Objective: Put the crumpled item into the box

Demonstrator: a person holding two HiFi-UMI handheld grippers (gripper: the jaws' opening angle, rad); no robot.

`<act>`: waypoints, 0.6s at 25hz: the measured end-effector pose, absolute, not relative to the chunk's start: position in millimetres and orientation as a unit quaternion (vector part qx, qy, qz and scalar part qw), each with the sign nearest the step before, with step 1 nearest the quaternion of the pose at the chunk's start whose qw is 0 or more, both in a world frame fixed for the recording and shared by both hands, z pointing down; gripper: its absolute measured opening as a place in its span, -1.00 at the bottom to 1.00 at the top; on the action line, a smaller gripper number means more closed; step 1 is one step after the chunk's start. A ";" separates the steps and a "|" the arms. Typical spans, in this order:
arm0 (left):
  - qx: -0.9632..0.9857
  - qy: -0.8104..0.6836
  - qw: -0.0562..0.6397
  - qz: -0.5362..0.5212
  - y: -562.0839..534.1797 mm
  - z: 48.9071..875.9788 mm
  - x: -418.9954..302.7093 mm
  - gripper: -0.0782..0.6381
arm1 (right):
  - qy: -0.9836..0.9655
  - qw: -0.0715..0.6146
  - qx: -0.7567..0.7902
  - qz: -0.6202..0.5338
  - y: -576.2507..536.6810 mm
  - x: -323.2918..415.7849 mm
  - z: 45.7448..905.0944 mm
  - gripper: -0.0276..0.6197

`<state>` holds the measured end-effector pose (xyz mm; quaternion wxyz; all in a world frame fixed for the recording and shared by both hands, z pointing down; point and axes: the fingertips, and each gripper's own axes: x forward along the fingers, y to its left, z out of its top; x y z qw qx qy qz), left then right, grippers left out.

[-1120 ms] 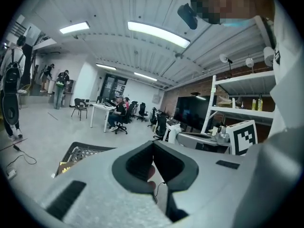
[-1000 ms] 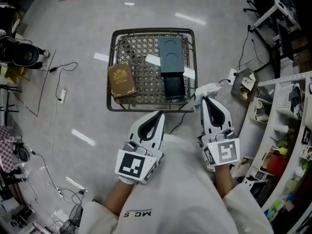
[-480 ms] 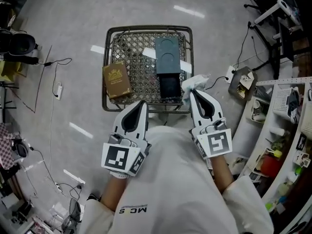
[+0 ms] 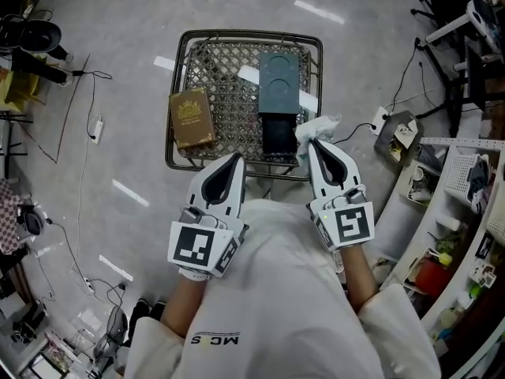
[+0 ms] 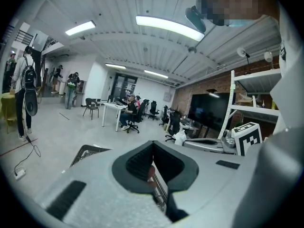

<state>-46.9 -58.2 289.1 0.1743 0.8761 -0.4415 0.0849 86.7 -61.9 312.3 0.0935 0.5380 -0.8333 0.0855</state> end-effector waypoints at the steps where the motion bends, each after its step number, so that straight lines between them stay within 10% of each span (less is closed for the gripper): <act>1: 0.875 -0.442 0.176 0.088 -59.5 292.2 -46.6 -0.73 | -0.834 0.096 0.536 0.089 -64.3 86.5 316.5 -0.86; 15: 0.858 -0.450 0.223 0.111 -78.3 356.5 -44.6 -0.73 | -0.835 0.124 0.523 0.113 -104.8 81.2 405.5 -0.86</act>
